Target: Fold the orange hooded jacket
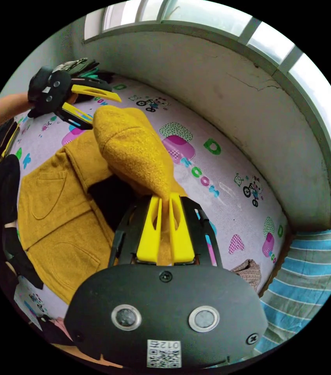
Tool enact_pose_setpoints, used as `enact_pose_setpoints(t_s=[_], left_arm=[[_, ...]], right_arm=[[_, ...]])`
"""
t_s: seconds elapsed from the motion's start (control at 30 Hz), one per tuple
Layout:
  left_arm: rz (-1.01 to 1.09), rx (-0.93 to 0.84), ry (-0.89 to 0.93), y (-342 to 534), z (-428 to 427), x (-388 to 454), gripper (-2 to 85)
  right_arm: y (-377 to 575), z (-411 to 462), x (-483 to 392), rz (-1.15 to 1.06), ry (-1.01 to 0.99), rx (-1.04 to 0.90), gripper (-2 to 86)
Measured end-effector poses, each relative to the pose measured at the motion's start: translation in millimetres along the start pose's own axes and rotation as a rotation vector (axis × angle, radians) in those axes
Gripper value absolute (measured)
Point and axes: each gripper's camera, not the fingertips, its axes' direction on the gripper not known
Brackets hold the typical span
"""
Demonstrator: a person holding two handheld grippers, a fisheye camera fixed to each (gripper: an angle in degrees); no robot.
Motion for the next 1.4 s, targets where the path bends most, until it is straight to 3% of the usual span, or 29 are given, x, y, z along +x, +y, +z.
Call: enact_pose_setpoints(t_s=[0.13, 0.2, 0.3, 0.37, 0.47, 0.6, 0.7, 0.8, 0.93, 1.07, 1.17, 1.4], left_arm=[[-0.009, 0.001, -0.046, -5.1, 0.0, 14.0, 8.6], [0.093, -0.021, -0.027, -10.1, 1.7, 29.3, 5.4], [0.199, -0.058, -0.092, -17.5, -6.4, 43.4, 3.1], [0.202, -0.007, -0.209, -16.2, -27.5, 48.8, 2.2], [0.245, 0.053, -0.25, 3.5, -61.1, 77.6, 1.5], [0.429, 0.07, -0.165, 44.8, -85.0, 165.3, 1.1], [0.381, 0.08, -0.16, 54.8, -89.9, 193.7, 0.9], [0.238, 0.075, -0.088, 50.7, -92.2, 179.8, 0.8], [0.161, 0.105, -0.043, 53.5, -95.8, 173.3, 0.7], [0.167, 0.107, -0.046, 60.0, -91.1, 190.2, 0.7], [0.149, 0.111, -0.046, 64.6, -87.2, 196.8, 0.7], [0.141, 0.111, -0.041, 70.5, -76.0, 203.2, 0.7]], right_arm=[[4.7, 4.8, 0.9, -0.014, -0.032, -0.002, 1.0], [6.1, 8.0, 0.9, -0.031, -0.029, -0.018, 0.9], [4.9, 4.7, -5.1, -0.085, 0.124, -0.022, 0.7], [15.0, 1.8, -30.5, -0.26, 0.37, -0.015, 0.9], [50.1, 1.0, -57.2, -0.327, 0.384, 0.034, 1.6], [99.3, 20.2, -89.1, -0.319, 0.331, 0.04, 3.3], [124.5, 23.8, -91.8, -0.105, 0.38, 0.116, 4.7], [149.2, 1.9, -55.5, 0.311, 0.186, 0.231, 3.8], [210.1, -2.1, 13.0, 0.846, -0.225, 0.348, 2.9], [267.6, 48.0, 75.7, 1.326, -0.761, 0.364, 9.1], [286.2, 85.0, 86.9, 1.472, -1.023, 0.393, 14.5], [289.9, 120.0, 96.9, 1.599, -1.122, 0.417, 18.5]])
